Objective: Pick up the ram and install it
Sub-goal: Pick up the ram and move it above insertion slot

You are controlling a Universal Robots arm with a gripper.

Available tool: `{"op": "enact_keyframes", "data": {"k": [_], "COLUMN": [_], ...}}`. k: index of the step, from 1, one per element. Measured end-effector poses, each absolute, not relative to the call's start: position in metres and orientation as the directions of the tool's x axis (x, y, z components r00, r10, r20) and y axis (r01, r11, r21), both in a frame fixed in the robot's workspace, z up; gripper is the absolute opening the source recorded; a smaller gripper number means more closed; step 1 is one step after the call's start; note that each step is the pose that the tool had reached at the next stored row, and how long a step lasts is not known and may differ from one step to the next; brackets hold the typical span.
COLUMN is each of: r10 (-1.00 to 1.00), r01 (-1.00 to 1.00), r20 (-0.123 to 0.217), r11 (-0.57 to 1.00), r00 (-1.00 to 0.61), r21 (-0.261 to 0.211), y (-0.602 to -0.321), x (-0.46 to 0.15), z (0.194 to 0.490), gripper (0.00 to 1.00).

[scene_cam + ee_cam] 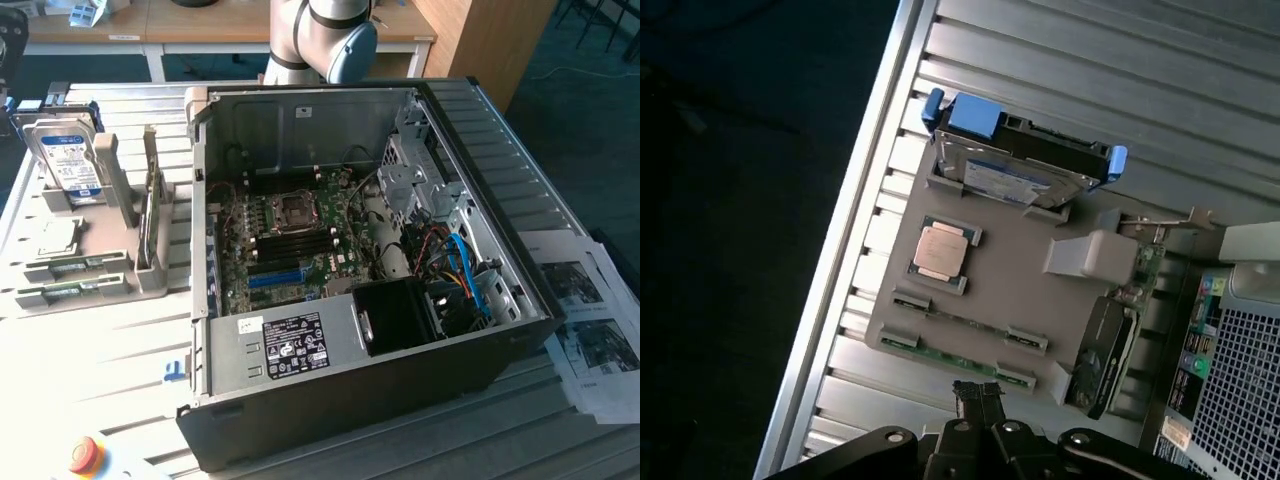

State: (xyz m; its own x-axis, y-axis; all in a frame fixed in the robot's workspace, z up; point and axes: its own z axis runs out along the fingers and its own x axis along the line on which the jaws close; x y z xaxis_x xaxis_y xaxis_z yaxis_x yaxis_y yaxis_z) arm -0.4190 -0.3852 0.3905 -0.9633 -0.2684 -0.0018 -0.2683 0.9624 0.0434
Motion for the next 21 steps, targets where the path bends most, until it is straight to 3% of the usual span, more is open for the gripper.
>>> {"op": "enact_keyframes", "data": {"k": [21], "r10": [-0.561], "r01": [-0.561], "r20": [-0.002], "r11": [0.827], "r00": [-0.828], "r21": [0.043], "y": [-0.3852], "x": [-0.4190], "z": [0.3882], "gripper": [0.10]}}
